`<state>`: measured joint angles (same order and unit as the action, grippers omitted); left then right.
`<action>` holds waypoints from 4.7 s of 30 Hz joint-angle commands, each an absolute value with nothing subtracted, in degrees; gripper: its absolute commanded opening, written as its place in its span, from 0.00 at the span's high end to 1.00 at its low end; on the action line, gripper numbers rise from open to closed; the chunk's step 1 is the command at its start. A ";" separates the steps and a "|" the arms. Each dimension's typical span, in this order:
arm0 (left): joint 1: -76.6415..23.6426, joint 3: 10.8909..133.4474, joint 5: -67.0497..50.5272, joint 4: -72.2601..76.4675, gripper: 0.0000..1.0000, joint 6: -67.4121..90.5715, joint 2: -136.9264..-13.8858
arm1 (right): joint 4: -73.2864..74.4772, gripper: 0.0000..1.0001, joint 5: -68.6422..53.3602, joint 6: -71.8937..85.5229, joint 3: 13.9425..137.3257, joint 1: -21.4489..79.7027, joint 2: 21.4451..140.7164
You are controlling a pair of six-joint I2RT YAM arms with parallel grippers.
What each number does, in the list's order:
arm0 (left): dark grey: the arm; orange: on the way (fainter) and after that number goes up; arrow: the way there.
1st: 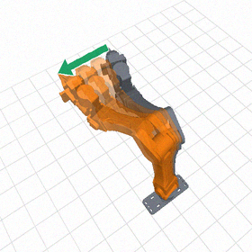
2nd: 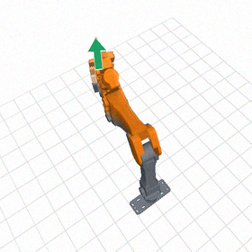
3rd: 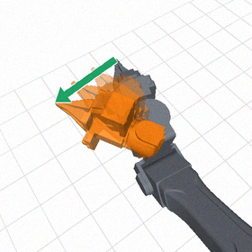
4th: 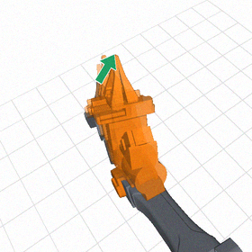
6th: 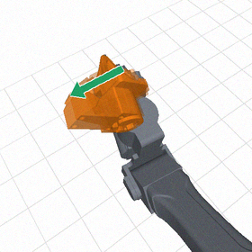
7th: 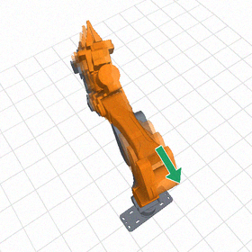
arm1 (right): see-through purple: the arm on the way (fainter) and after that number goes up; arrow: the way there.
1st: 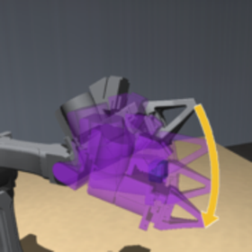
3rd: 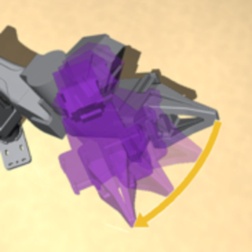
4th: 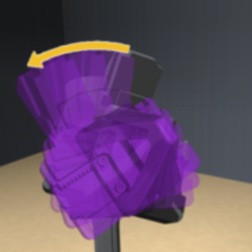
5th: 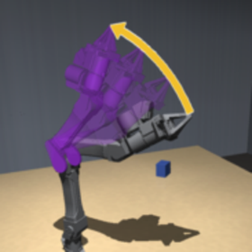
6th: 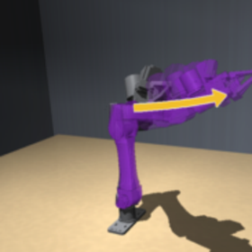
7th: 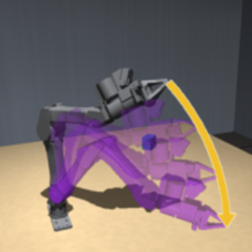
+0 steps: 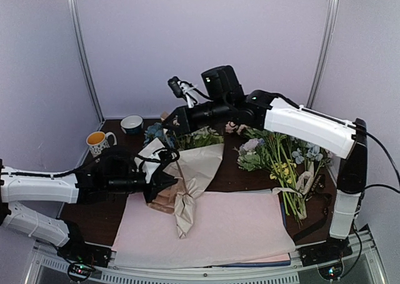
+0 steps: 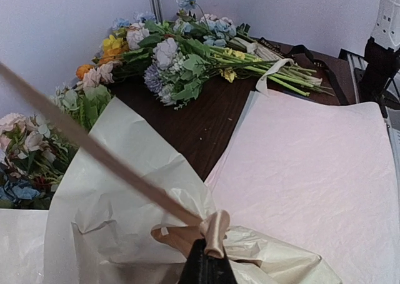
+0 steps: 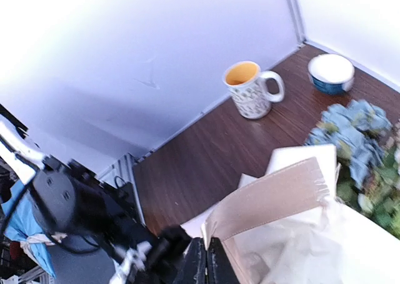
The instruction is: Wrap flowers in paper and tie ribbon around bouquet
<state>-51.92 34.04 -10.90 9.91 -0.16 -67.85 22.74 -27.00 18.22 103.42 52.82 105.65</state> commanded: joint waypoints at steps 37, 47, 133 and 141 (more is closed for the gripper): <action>-53.26 27.77 -8.52 25.79 1.00 10.55 -68.65 | 7.86 0.62 -44.25 15.29 80.39 53.61 107.04; -53.17 27.86 -8.72 25.84 1.00 10.68 -68.91 | 8.08 0.72 -45.76 15.35 79.17 53.65 108.43; -59.32 40.04 -9.84 -14.59 1.00 11.06 -59.29 | 8.16 1.00 -41.70 18.66 83.15 48.25 108.52; -61.96 52.94 -21.23 -7.80 1.00 4.49 -76.81 | 8.47 1.00 -40.29 19.12 83.69 47.99 109.23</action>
<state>-61.65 47.64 -14.02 -13.63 8.10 -71.31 7.86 -41.89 18.48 82.15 48.40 108.79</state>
